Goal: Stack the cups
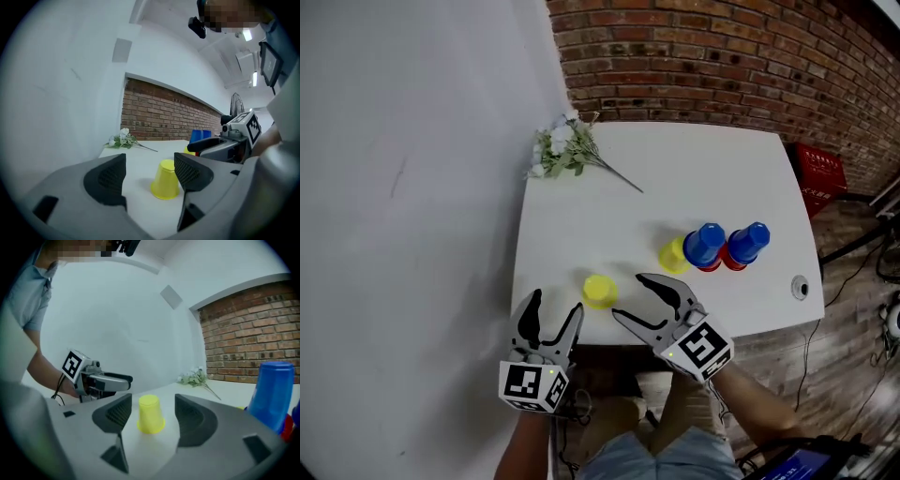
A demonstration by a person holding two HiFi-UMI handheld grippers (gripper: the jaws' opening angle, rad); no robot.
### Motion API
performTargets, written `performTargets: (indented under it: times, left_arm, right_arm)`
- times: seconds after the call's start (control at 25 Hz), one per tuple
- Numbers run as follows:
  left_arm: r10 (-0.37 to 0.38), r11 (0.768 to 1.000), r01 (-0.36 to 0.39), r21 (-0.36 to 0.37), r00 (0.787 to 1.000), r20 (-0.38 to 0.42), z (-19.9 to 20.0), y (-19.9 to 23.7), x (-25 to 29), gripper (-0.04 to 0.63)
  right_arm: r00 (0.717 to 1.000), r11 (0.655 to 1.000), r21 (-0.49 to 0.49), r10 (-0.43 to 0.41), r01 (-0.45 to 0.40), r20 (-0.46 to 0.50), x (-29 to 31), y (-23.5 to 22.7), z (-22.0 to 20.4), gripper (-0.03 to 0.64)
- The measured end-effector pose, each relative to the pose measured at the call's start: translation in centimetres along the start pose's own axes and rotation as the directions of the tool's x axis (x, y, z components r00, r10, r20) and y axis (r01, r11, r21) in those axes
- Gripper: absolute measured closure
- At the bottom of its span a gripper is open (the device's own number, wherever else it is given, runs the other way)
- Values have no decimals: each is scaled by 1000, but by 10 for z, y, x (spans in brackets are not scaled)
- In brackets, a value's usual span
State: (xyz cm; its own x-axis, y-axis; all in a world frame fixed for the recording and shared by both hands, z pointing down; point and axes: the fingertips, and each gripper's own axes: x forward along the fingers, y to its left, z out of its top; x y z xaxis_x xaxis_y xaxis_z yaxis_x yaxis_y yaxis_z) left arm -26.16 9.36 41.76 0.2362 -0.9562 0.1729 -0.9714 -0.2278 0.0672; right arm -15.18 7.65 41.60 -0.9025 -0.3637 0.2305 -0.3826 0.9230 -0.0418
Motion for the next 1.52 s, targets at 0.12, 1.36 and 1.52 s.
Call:
performTargets:
  times: [0.12,1.36,1.52]
  left_arm:
    - [29,999,-29,-14,1000,11,4,8,-2,267]
    - [68,996,-72,58,995,67,66,-27,19,589]
    - [43,997,-46,64,997,62,63,-41,31,589]
  right_arm:
    - [1000,1000,-21,21,-22,-23,23,7,-8,305]
    - [972,972,-60,-230,228,-40,-110,-115,170,382]
    - [957,958,-45,-285,282,-58,-143,-152,172,382]
